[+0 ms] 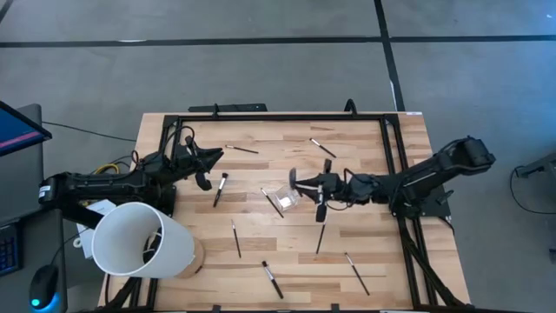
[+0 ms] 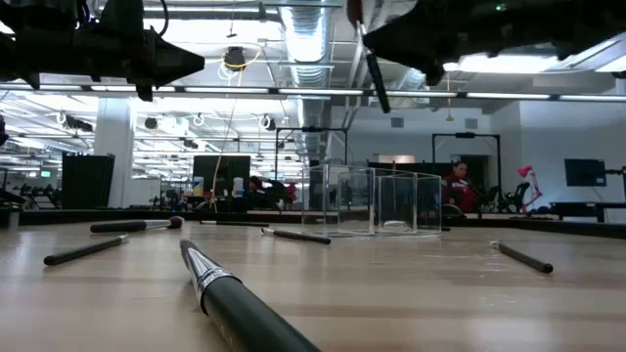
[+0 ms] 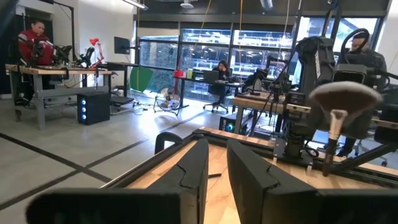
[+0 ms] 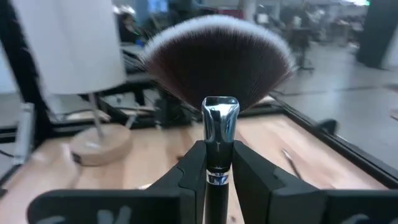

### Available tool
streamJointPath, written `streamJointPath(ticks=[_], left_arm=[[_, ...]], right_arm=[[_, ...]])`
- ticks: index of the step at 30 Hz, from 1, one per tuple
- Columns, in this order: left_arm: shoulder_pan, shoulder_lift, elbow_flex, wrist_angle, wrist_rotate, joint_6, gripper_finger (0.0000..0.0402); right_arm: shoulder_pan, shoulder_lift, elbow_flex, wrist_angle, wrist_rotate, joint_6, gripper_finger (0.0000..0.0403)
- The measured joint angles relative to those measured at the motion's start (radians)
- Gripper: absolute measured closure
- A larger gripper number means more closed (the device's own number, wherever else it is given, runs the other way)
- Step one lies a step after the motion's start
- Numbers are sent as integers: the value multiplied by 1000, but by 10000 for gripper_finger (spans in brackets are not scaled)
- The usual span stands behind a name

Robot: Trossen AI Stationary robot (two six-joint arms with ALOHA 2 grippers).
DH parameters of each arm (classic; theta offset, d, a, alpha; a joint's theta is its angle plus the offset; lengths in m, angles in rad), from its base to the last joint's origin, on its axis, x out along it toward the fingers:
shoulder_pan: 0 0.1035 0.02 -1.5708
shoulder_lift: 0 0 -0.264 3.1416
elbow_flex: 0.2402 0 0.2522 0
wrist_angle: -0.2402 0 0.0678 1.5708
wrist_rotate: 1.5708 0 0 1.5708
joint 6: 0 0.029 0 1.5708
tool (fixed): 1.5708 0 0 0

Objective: Put items in baskets/containers
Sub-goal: Put the black highlighter brush into the transparent organizer

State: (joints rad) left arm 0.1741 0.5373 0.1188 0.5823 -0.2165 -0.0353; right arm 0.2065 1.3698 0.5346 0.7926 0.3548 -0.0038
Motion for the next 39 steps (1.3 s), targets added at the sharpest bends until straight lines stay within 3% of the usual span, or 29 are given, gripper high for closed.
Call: streamJointPath(ticks=[10, 39], left_arm=[[0, 0, 0, 1, 0, 0, 344], [0, 0, 0, 2, 0, 1, 344]], right_arm=[[-54, 154, 0, 198, -82, 0, 344], [-79, 225, 5, 286, -121, 38, 344]])
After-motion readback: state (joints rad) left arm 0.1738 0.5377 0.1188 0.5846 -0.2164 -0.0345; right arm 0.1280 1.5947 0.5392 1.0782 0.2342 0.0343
